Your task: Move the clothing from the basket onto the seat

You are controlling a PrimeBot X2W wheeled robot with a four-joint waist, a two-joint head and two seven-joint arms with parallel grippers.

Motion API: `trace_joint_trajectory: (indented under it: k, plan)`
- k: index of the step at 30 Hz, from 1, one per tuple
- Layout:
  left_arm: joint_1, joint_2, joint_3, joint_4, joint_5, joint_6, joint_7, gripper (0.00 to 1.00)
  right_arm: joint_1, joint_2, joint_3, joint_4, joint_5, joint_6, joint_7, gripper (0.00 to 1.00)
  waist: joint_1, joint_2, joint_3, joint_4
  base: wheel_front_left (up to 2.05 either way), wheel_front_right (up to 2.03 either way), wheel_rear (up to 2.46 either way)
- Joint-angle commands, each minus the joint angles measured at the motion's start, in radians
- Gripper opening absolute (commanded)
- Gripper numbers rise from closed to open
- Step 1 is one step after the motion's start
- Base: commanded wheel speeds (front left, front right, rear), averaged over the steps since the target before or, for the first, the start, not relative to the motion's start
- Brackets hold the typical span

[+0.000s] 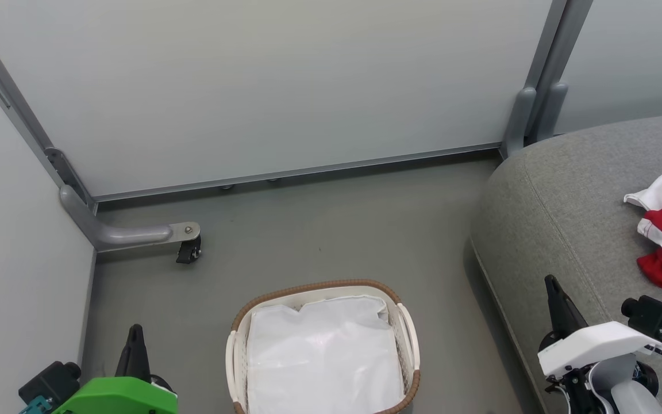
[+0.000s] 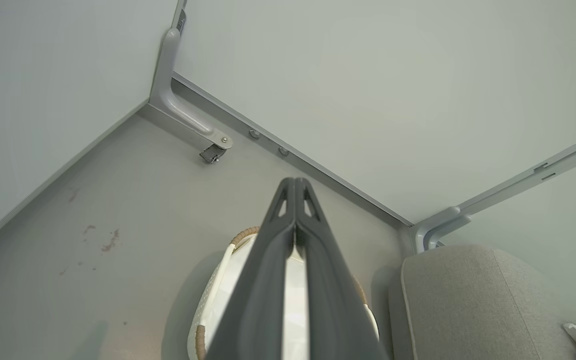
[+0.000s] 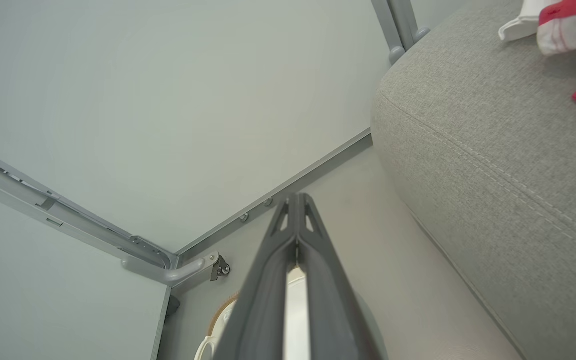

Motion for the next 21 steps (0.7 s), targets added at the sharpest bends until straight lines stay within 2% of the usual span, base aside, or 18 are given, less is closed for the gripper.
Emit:
trace_joint_trajectory:
  k: [1, 21]
  plan:
    - [-0.032, 0.004, 0.007, -0.021, -0.035, -0.003, 0.008, 0.00, -0.004, -0.005, -0.008, -0.021, 0.035, 0.000, 0.007, 0.00, 0.0000, 0.0000, 0.000, 0.000, 0.00, 0.00, 0.00]
    - [-0.046, 0.005, 0.028, -0.068, -0.281, -0.005, 0.075, 0.00, 0.003, 0.005, -0.039, -0.059, 0.285, 0.000, 0.076, 0.00, 0.0000, 0.0000, 0.003, 0.002, 0.00, 0.00, 0.00]
